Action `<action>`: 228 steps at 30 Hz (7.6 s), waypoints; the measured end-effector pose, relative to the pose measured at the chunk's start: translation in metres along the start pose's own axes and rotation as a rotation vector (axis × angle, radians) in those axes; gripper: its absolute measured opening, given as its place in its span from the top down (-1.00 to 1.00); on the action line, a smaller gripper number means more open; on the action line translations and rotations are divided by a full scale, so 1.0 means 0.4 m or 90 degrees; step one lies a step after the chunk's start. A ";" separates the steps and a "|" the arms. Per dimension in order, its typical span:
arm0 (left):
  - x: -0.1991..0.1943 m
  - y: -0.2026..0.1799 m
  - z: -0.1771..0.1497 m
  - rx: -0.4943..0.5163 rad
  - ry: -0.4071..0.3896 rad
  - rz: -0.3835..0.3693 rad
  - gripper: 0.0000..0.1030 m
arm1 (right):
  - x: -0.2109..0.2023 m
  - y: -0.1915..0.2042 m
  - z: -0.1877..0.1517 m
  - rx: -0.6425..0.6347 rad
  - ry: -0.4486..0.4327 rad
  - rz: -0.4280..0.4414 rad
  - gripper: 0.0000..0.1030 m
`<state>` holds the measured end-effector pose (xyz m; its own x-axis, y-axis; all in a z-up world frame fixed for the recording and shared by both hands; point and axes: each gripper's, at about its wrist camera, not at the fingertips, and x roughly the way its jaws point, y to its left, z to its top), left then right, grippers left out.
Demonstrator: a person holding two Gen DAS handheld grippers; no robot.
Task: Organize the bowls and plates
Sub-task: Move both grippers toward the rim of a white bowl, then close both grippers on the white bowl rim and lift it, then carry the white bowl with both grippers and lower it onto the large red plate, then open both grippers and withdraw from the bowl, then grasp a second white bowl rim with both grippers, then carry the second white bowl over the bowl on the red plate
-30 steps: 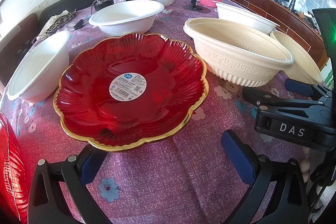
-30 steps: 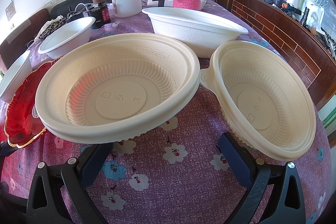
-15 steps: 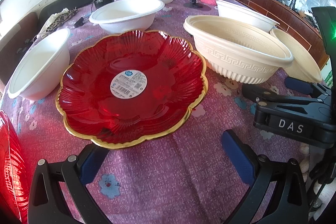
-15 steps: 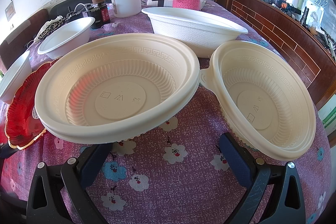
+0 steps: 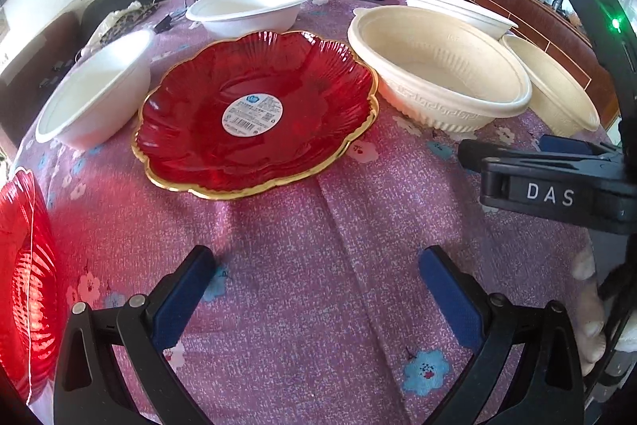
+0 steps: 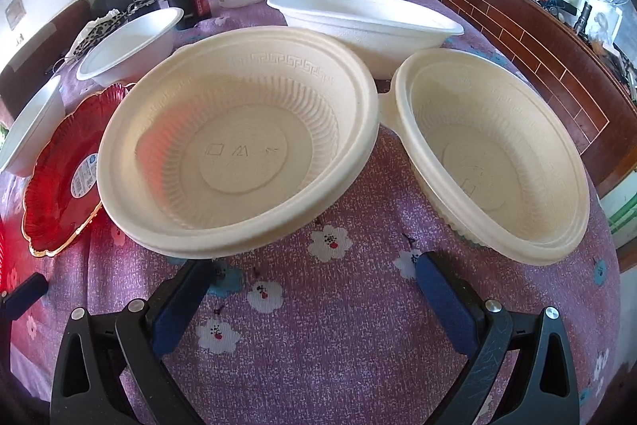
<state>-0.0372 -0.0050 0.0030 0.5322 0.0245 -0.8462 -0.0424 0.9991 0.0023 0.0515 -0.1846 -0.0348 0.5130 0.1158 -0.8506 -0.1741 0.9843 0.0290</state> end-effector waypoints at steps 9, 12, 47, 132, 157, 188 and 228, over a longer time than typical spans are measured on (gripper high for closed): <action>-0.179 0.128 -0.065 -0.104 -0.115 -0.069 -0.83 | -0.090 -0.034 -0.080 0.022 -0.023 0.058 -0.98; -0.246 0.172 -0.085 -0.121 -0.163 -0.064 -0.83 | -0.162 -0.036 -0.112 0.001 -0.072 0.081 -0.98; -0.203 0.380 0.554 -0.130 -0.102 0.012 -1.00 | -0.220 0.149 0.570 0.000 -0.097 0.184 -0.44; -0.302 0.793 -0.143 -0.494 -0.098 0.010 -0.44 | -0.165 0.851 0.022 -0.249 0.035 0.432 0.01; -0.525 0.630 -0.193 -0.421 -0.296 0.095 -0.67 | -0.212 0.383 -0.024 -0.101 -0.054 0.412 -0.21; -0.174 0.733 0.176 -0.391 -0.065 -0.028 -0.68 | -0.081 0.437 0.222 -0.034 -0.055 0.373 -0.24; -0.296 0.718 0.126 -0.374 -0.071 -0.045 0.27 | -0.187 0.654 0.221 -0.144 -0.019 0.427 0.52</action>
<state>-0.0697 0.2806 0.1305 0.6346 -0.0056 -0.7728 -0.4477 0.8124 -0.3736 0.0420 0.0759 0.0830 0.2561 0.6946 -0.6723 -0.6292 0.6478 0.4295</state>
